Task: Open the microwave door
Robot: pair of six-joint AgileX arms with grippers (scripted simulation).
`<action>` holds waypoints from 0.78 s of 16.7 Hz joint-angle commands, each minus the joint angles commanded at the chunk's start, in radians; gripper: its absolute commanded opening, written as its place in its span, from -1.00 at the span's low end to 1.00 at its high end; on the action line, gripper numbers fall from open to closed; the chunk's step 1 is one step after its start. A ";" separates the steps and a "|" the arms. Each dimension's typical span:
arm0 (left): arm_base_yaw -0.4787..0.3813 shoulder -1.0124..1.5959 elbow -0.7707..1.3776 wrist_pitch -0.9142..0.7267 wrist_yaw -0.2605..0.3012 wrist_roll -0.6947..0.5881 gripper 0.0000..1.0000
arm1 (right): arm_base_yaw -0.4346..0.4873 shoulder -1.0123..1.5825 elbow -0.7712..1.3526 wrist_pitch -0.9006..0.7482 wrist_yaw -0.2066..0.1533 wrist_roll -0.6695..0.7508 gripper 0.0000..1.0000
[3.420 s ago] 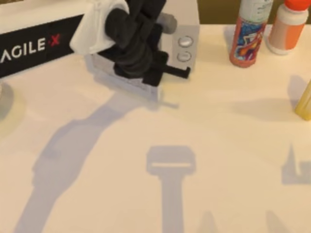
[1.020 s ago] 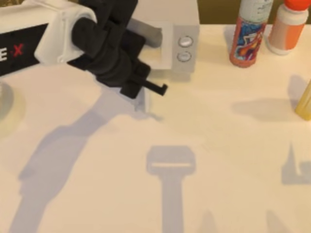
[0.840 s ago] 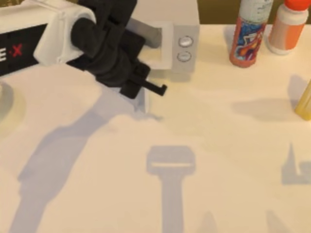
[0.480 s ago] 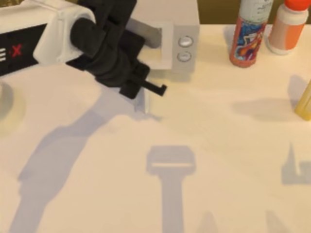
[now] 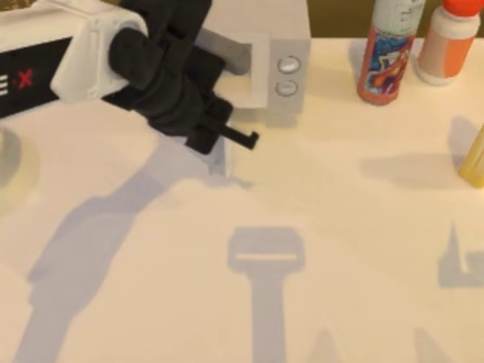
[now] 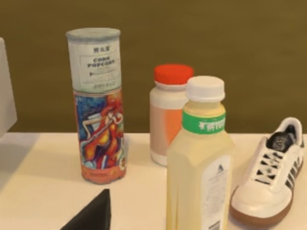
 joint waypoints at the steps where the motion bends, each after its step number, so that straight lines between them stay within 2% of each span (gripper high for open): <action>1: 0.000 0.000 0.000 0.000 0.000 0.000 -1.00 | 0.000 0.000 0.000 0.000 0.000 0.000 1.00; 8: 0.000 0.000 0.000 0.000 0.000 0.000 -1.00 | 0.000 0.000 0.000 0.000 0.000 0.000 1.00; 13: 0.011 -0.015 -0.018 0.002 0.027 0.039 -1.00 | 0.000 0.000 0.000 0.000 0.000 0.000 1.00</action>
